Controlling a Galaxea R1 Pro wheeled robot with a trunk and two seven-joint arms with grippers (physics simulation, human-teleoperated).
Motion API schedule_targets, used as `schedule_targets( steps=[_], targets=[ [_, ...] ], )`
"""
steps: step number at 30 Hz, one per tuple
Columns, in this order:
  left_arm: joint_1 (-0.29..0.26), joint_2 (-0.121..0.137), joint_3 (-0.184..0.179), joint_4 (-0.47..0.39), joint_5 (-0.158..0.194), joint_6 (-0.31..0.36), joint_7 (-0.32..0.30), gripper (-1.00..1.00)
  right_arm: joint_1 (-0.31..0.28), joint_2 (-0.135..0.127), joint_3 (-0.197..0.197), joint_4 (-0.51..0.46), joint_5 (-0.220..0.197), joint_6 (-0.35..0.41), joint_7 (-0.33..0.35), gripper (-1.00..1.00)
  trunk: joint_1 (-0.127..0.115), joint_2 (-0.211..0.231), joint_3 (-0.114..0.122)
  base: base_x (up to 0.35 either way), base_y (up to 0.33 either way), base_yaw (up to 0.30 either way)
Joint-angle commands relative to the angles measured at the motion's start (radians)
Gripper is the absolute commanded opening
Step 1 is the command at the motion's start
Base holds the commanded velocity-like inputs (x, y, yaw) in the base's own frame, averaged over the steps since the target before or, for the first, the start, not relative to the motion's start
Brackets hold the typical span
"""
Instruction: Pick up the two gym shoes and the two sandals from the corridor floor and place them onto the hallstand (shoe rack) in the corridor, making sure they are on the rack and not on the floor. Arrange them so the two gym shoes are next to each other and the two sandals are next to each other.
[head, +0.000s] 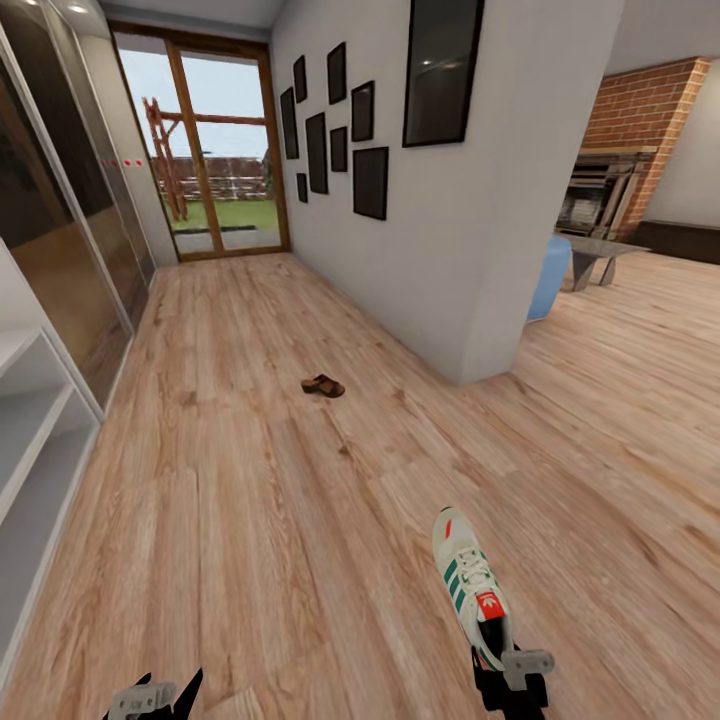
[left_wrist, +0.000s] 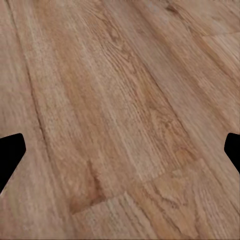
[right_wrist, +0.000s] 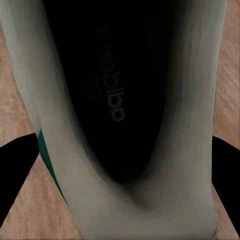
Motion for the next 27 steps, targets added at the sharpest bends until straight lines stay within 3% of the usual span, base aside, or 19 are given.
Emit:
schedule_targets(
  steps=[1, 27],
  targets=[
    [-0.001, 0.000, 0.002, 0.002, 0.010, 0.002, -0.010, 1.00, -0.001, 0.000, 0.000, 0.001, 0.011, -0.002, -0.009, -1.00, 0.000, 0.000, -0.001, 0.315, 0.162, 0.000],
    [-0.001, 0.000, 0.001, 0.001, 0.011, 0.002, -0.015, 1.00, -0.001, 0.000, 0.000, 0.001, 0.012, -0.002, -0.008, -1.00, 0.000, 0.000, -0.001, 0.315, 0.162, 0.000]
  ],
)
